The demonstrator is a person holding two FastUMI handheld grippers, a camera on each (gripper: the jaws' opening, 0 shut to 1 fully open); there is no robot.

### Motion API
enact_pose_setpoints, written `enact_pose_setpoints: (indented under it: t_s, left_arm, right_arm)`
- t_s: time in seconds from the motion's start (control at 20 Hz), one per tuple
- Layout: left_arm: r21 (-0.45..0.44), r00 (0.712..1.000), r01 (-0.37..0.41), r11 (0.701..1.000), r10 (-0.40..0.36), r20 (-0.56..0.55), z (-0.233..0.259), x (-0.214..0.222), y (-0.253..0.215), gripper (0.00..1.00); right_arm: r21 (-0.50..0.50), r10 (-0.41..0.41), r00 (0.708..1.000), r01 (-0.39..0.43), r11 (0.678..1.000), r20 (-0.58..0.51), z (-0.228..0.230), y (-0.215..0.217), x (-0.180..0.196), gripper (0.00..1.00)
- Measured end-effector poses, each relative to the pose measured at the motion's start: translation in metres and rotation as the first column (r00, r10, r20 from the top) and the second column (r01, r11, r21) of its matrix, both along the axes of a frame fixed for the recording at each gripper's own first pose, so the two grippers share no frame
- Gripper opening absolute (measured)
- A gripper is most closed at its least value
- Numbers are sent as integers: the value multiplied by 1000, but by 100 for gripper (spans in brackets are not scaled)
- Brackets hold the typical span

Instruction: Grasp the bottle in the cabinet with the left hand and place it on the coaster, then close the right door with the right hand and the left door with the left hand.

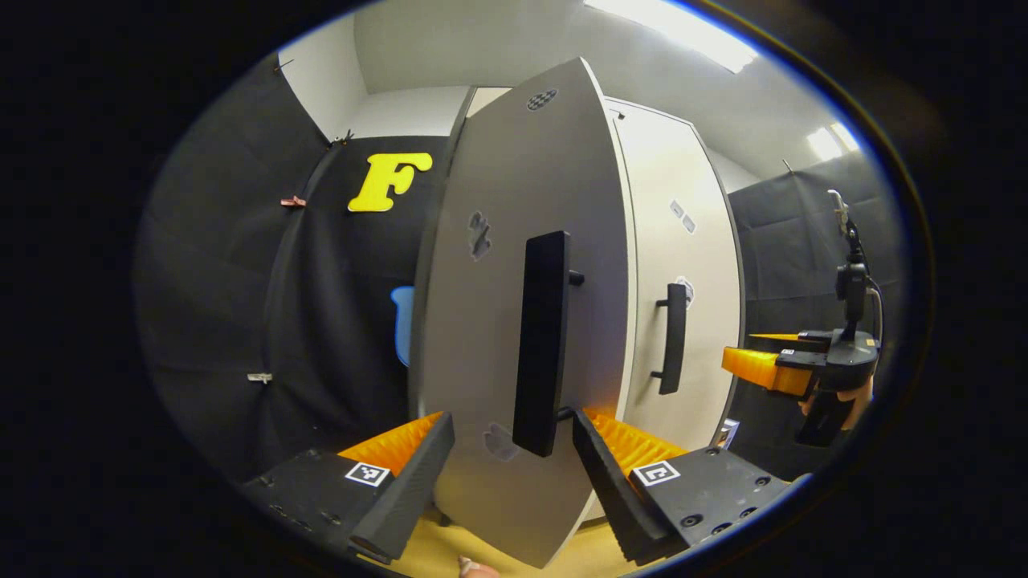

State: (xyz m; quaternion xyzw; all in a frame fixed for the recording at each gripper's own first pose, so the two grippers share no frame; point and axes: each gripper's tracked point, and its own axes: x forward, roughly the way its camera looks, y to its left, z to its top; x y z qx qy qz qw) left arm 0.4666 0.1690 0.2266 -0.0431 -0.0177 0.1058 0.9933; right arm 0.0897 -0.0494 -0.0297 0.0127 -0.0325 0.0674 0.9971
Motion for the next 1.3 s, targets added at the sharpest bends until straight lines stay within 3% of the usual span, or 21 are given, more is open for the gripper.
enact_pose_setpoints:
  t_s: [0.35,0.8,1.3]
  left_arm:
    - [70,999,-43,997,42,5,4,51,-15,94]
    - [129,998,-57,990,57,0,4,97,-27,94]
    - [102,999,-52,993,50,20,3,131,-34,92]
  right_arm:
    - [54,-4,1000,6,999,-25,-10,-31,9,97]
    - [97,36,998,-31,995,-45,-13,-26,11,97]
    - [100,60,997,-56,993,-43,-4,-14,-12,97]
